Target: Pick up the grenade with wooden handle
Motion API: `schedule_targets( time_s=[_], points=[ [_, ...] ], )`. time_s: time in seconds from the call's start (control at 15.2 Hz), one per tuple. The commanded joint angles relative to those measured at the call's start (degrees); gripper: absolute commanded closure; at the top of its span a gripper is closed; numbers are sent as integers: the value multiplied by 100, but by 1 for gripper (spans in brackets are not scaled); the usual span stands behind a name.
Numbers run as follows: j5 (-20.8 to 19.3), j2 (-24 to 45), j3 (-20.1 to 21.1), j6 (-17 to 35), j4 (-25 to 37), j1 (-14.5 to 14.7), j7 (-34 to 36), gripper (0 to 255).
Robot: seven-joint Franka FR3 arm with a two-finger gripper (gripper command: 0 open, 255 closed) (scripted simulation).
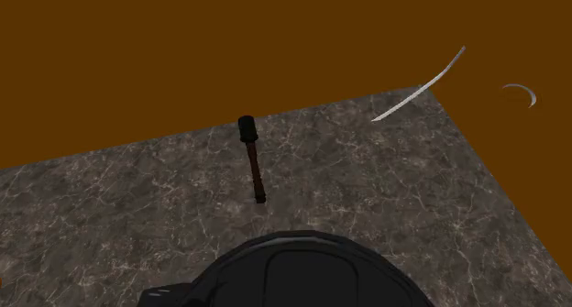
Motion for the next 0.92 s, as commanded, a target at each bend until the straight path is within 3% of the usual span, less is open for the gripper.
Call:
schedule_targets(
  time_s=[0.0,0.86],
  points=[
    [0,0,0,0,0,0,0,0],
    [174,2222,-128,2467,-244,267,-285,0]
  ],
)
